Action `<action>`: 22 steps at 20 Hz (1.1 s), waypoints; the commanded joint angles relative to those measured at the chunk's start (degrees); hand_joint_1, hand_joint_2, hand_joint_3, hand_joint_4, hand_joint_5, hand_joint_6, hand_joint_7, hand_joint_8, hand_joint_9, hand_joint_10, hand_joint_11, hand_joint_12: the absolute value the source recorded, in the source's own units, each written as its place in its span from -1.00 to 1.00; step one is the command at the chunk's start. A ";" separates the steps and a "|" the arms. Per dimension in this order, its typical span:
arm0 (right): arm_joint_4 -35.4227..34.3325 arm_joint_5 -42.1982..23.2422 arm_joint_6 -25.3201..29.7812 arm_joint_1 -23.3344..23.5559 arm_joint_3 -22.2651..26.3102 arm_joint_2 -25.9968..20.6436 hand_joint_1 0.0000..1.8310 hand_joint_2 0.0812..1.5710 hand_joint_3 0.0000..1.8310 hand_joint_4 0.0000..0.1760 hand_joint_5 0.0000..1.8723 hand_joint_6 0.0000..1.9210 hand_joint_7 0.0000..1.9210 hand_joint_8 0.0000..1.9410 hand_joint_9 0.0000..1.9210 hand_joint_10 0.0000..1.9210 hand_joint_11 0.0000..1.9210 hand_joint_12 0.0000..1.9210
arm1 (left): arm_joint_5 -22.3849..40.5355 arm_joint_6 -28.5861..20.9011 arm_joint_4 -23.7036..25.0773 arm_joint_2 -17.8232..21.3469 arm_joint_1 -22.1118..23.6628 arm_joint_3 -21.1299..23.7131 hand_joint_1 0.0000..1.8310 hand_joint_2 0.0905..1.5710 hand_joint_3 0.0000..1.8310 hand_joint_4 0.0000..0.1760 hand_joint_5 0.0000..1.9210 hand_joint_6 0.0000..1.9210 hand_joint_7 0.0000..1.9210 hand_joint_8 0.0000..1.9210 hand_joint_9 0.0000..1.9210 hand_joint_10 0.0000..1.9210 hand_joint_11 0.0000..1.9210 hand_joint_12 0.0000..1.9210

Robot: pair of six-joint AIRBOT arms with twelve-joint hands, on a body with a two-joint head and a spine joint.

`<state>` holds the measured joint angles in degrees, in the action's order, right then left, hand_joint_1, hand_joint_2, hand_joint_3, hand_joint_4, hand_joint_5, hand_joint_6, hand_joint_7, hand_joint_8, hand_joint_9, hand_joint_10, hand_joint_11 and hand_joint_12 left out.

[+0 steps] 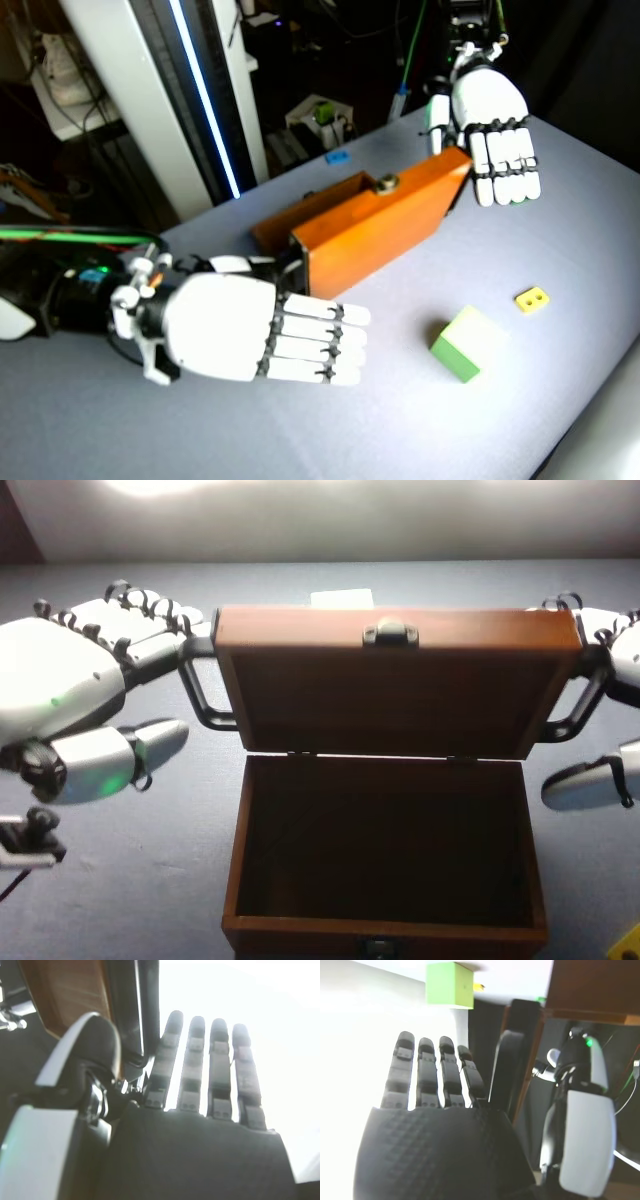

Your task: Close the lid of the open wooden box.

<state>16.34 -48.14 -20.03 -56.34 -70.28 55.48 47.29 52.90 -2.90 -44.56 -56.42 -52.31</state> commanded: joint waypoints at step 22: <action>-4.86 -11.63 0.39 -5.94 3.37 -0.20 -0.31 0.18 -1.00 -0.26 -0.99 -1.00 -1.00 -1.00 -1.00 -1.00 -0.97 -0.99 | 16.79 -2.49 -6.76 1.40 -12.31 3.92 -1.00 0.98 -0.99 -1.00 -0.91 -0.99 -0.97 -0.99 -0.99 -1.00 -0.93 -0.98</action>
<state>13.76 -52.53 -20.45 -62.76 -67.11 55.09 57.14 50.72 -9.63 -43.00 -68.99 -48.56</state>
